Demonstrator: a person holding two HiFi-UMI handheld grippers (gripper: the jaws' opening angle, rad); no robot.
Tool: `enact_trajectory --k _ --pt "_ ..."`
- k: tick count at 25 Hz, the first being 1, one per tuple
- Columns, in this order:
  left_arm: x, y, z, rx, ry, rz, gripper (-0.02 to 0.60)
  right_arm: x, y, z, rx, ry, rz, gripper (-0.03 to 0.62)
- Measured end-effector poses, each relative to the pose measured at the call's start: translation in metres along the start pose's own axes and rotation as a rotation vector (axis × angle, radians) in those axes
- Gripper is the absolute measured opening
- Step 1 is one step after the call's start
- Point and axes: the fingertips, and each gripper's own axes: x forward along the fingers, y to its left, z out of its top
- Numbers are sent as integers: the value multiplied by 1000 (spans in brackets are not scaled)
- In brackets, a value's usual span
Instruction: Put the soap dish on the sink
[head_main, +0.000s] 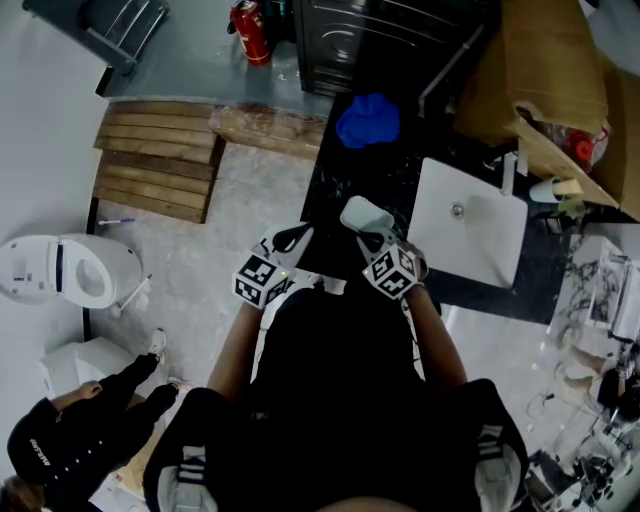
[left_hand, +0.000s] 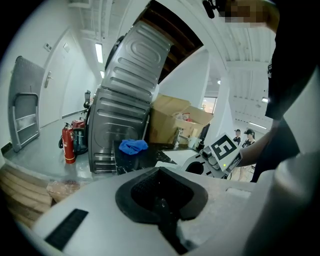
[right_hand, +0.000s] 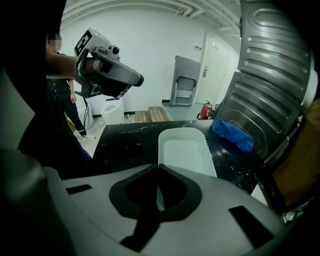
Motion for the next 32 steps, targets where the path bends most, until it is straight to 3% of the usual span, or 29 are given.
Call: enact_trajectory --k 21,32 --pt "-2 -1 2 -5 -19 19 0 9 5 -13 -83 104 37 3" --pt "-1 -5 4 10 -16 -3 0 5 5 -10 -79 91 36 11"
